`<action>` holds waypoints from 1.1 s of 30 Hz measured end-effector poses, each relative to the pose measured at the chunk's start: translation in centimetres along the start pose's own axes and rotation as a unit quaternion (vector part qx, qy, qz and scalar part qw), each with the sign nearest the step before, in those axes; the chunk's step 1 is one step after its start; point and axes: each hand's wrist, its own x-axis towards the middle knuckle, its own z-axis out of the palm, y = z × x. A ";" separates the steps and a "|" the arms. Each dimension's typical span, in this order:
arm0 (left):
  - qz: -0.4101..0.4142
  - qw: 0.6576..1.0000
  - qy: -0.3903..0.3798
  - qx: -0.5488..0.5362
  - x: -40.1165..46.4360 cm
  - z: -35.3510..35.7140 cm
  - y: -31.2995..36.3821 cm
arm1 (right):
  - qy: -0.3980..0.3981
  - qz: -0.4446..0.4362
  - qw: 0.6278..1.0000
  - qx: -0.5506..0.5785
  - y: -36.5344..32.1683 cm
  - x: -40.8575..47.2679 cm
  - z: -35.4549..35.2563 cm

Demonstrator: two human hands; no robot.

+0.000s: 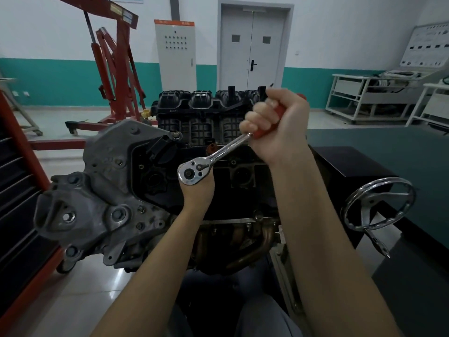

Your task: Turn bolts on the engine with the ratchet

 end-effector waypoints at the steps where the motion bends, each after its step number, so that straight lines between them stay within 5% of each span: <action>1: -0.012 1.000 0.007 0.007 0.1 -0.1 -0.1 | -0.002 0.009 1.000 -0.005 -0.1 0.3 0.4; 5: -0.081 0.996 0.035 -0.003 0.4 -0.4 -0.7 | 0.022 -0.042 0.998 0.042 1.6 -1.9 -0.7; 11: -0.031 0.999 0.021 -0.030 0.3 -0.1 0.0 | 0.094 -0.149 0.962 0.207 6.5 -8.8 -3.7; 17: -0.029 1.000 0.007 0.009 0.6 -0.3 -0.4 | 0.050 -0.127 0.984 0.110 3.7 -5.8 -3.0; 25: -0.103 0.991 -0.004 0.084 -0.1 -0.6 -0.5 | 0.012 0.012 1.000 0.005 -0.1 0.2 -0.3; 33: -0.026 0.999 0.047 -0.002 0.5 0.0 0.2 | 0.086 -0.149 0.966 0.195 6.1 -7.8 -3.4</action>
